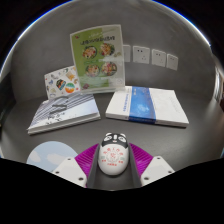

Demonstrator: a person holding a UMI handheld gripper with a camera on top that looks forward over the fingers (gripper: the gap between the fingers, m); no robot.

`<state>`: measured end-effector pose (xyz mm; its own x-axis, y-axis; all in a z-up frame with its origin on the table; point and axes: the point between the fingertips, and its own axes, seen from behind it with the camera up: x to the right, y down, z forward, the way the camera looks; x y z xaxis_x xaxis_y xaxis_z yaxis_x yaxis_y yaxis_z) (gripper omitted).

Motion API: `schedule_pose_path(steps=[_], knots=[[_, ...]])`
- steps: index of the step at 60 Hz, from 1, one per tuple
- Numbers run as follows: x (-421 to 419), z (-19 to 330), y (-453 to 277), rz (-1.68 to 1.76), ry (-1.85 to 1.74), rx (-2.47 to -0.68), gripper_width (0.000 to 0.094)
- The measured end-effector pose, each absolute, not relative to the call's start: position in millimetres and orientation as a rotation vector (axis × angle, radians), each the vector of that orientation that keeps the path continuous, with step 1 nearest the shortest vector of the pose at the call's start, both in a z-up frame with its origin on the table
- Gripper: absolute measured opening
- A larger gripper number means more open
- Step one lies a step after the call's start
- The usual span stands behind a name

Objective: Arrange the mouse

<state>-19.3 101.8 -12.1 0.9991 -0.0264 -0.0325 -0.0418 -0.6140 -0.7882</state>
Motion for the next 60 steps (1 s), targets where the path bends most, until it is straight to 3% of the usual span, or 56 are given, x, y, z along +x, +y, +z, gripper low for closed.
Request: schedule_pose_path(steps=[13,24,29,38,54,58,60], knots=[[-13,-6,93,0.051,-0.003,-2.218,0.0428],[-52,85,58,0.085,-0.037,-2.037,0.0423],[-103,102,38,0.102,-0.097,-1.994,0.0421],[-170,55,17,0.115,-0.111,-2.071,0.0421],[-180,-6,15,0.051,-0.047,-2.188,0.0426],[-179,-7,14,0.048,-0.044,-2.208,0.0549],[-179,-7,13,0.044,-0.052,-2.215,0.0541]])
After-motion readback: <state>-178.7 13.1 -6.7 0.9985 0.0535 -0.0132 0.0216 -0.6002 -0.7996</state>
